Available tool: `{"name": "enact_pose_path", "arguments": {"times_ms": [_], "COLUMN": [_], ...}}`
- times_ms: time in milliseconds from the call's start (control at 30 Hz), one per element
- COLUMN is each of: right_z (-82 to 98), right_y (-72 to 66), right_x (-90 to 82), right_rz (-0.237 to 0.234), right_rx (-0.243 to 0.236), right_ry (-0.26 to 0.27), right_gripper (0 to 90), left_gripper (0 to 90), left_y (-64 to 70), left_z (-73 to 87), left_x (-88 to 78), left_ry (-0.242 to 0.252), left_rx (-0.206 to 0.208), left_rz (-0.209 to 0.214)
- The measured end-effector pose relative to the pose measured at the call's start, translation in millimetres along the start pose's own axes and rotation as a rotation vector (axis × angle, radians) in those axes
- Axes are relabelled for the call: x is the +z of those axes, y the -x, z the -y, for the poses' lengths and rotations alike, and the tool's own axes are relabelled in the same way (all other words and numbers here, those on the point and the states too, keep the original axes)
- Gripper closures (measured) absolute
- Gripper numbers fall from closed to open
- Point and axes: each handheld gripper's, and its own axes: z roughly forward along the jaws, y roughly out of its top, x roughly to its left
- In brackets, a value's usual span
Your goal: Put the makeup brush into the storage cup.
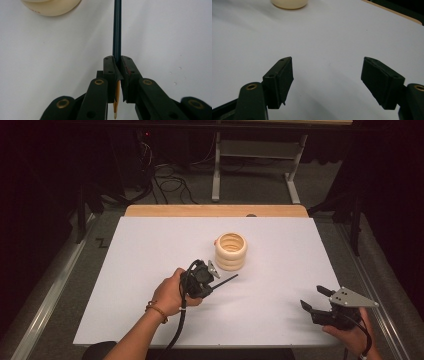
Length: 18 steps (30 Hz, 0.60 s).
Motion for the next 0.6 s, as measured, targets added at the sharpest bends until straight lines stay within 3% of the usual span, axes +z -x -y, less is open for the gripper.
{"name": "enact_pose_path", "arguments": {"times_ms": [367, 467, 500, 567, 600], "right_z": [-10.7, -15.2, -18.4, -20.5, -26.1], "right_y": [-7.2, -13.2, -17.2, -19.0, -23.1], "right_x": [-0.1, 1.1, 1.4, 1.2, 0.4], "right_rz": [-0.041, -0.05, -0.064, -0.077, -0.112], "right_rx": [-0.013, -0.047, -0.072, -0.072, -0.082], "right_ry": [0.018, 0.02, 0.027, 0.035, 0.049], "right_gripper": [27.0, 27.0, 27.3, 28.1, 31.3], "left_gripper": [83.4, 83.4, 83.4, 83.4, 83.4], "left_y": [8.2, 11.1, 12.0, 13.6, 14.4], "left_z": [-6.9, -8.3, -8.9, -10.3, -11.1], "left_x": [-0.2, 1.8, 2.4, 3.8, 4.4], "left_ry": [0.015, 0.012, 0.009, 0.005, 0.001], "left_rx": [0.035, 0.046, 0.048, 0.056, 0.061], "left_rz": [0.02, 0.033, 0.035, 0.042, 0.043]}}
